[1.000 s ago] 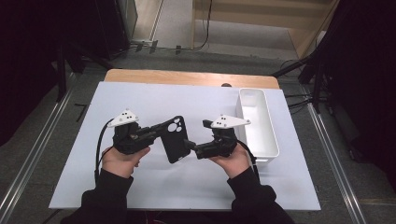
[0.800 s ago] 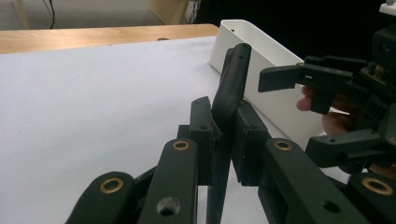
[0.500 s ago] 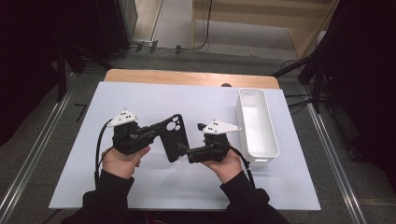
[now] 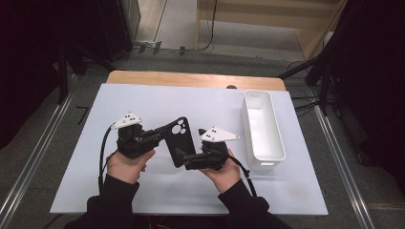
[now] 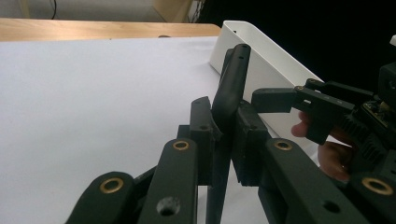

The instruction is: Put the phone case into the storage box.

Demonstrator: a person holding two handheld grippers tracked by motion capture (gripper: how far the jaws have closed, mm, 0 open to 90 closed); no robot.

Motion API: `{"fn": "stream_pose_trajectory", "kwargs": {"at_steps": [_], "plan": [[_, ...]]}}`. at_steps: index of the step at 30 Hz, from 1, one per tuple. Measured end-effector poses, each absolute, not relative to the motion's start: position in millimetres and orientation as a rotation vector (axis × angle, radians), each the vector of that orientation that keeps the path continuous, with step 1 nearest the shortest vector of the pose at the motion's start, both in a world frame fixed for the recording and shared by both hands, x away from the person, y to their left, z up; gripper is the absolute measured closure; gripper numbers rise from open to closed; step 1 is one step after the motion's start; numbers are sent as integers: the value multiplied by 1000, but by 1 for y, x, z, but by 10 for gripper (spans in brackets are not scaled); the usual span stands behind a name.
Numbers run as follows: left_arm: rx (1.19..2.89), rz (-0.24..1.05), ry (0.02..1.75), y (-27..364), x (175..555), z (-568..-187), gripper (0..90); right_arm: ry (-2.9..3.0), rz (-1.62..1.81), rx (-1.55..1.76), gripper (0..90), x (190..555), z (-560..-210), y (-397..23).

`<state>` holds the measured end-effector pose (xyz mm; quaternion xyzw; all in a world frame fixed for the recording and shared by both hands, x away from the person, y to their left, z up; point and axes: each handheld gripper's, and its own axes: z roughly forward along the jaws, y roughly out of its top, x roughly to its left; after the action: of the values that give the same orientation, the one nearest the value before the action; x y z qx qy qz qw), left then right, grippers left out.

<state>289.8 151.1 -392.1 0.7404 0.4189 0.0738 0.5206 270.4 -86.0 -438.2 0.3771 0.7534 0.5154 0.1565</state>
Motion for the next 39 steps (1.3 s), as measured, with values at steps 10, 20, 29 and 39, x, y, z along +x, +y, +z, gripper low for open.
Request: {"fn": "stream_pose_trajectory", "kwargs": {"at_steps": [10, 20, 29, 39], "plan": [[1790, 162, 993, 142, 286, -394, 799, 2142, 1459, 1105, 0, 270, -441, -82], [1803, 141, 955, 128, 279, -395, 799, 2137, 1456, 1115, 0, 269, -441, -78], [1815, 128, 933, 123, 276, -396, 798, 2109, 1448, 1114, 84, 270, -441, -80], [1809, 138, 920, 123, 275, -396, 796, 2119, 1467, 1091, 133, 269, -439, -81]]}}
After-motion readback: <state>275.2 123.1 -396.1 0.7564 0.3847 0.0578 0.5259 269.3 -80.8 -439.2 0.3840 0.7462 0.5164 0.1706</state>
